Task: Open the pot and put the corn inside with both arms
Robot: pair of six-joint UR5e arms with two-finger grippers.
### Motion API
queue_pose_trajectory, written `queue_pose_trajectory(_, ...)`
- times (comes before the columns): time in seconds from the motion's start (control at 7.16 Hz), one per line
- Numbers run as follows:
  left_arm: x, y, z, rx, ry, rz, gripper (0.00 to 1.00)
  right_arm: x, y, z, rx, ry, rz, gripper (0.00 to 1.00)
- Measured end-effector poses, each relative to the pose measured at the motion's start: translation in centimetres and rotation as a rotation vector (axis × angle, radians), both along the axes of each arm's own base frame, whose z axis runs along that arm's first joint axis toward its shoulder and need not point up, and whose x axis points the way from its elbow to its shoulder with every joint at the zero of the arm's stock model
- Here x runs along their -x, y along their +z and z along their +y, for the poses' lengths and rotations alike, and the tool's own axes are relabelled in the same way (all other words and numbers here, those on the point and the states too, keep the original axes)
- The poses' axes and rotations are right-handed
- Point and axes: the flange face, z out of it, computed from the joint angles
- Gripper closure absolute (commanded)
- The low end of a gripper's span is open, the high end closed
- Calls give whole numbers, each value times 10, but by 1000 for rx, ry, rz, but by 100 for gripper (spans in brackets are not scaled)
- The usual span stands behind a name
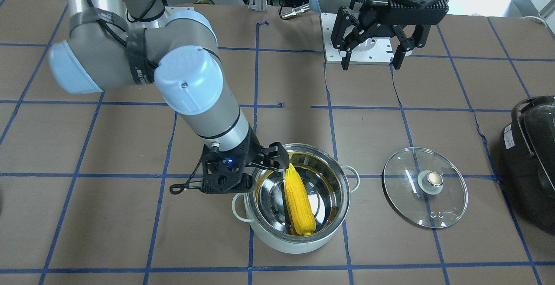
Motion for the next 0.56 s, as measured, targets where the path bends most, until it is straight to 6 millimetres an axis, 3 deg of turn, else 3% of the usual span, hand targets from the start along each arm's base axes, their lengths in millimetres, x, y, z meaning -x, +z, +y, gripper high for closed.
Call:
queue_pose_trajectory(0.28, 0, -2, 1, 1, -2, -1, 0, 67, 52, 11, 3, -59, 100, 0)
queue_pose_trajectory(0.56, 0, -2, 2, 2, -5, -3, 0, 128, 105, 46, -24, -49, 223, 0)
